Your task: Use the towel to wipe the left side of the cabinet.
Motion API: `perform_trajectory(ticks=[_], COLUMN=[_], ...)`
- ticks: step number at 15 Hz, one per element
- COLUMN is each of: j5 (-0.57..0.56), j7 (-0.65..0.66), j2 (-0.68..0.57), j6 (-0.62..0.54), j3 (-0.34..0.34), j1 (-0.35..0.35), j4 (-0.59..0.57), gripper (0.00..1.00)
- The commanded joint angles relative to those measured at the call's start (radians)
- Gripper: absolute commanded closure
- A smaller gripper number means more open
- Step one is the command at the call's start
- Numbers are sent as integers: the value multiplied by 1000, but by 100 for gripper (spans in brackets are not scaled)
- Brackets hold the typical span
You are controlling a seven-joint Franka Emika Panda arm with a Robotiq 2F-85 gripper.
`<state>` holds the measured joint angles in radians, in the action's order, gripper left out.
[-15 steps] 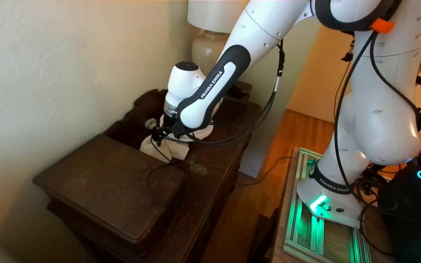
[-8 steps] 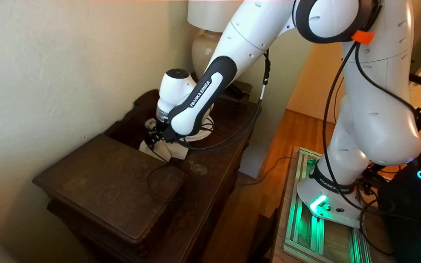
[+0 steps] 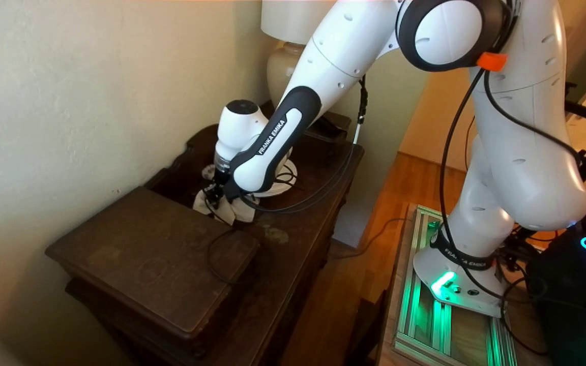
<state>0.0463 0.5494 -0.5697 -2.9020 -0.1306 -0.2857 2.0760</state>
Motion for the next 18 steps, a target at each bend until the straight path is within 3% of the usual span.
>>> perform_trajectory(ticks=[1, 5, 10, 13, 18], j5=[14, 6, 24, 65, 262], j7=[11, 18, -15, -51, -218], j2=[-16, 36, 188, 283, 390], j6=[-13, 22, 88, 211, 508], j3=[-21, -32, 2, 63, 179], j1=[-24, -43, -9, 55, 178], j4=[-17, 14, 79, 93, 70], gripper=[84, 99, 94, 94, 94])
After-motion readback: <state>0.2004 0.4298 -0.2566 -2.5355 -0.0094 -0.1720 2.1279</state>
